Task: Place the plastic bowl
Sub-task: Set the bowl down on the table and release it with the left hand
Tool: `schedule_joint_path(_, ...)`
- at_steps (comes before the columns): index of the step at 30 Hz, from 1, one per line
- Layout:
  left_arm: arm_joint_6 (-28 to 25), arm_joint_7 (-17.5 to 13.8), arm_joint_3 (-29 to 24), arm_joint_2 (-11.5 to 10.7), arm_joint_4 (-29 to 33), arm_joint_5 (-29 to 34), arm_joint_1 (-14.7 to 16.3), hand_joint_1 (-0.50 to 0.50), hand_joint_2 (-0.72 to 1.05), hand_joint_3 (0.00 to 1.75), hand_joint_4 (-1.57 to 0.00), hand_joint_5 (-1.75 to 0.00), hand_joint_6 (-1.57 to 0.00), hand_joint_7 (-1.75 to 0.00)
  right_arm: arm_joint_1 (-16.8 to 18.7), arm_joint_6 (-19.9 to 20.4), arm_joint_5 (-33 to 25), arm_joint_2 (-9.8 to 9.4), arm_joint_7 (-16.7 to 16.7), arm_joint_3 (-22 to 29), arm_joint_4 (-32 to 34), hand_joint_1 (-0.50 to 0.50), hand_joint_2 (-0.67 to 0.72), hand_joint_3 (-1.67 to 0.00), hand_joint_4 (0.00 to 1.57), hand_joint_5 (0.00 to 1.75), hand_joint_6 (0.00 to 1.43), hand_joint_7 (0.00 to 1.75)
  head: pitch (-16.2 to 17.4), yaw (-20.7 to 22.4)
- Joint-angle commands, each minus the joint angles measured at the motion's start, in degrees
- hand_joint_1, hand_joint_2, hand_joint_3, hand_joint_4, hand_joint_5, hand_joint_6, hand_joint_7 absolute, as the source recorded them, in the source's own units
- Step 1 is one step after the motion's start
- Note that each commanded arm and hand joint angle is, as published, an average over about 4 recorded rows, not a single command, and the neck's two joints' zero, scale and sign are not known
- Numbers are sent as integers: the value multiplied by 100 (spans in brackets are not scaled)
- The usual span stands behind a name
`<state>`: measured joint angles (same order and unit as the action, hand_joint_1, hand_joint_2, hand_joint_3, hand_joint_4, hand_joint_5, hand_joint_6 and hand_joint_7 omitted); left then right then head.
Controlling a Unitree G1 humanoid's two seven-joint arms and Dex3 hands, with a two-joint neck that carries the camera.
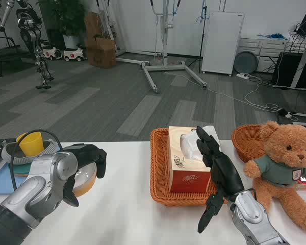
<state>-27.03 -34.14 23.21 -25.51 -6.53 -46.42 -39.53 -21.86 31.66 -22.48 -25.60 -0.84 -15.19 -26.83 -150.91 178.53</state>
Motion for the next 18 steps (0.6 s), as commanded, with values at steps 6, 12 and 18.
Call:
schedule_joint_path(6, -59, 24, -131, 446, 244, -225, 729, -50, 96, 131, -149, -175, -94, -175, 270, -28, -169, -103, 5, 110, 275, -42, 60, 0, 0, 0, 0, 0, -56, 45)
schedule_joint_path(12, 244, 215, -208, 714, -136, -273, 909, -50, 96, 131, -146, -175, -94, -175, 270, -28, -169, -103, 5, 99, 264, -42, 60, 0, 0, 0, 0, 0, -5, 110)
schedule_joint_path(18, 295, 232, -212, 741, -253, -278, 936, -50, 96, 131, -146, -175, -94, -175, 257, -28, -171, -84, 5, 95, 213, -42, 60, 0, 0, 0, 0, 0, 20, 113)
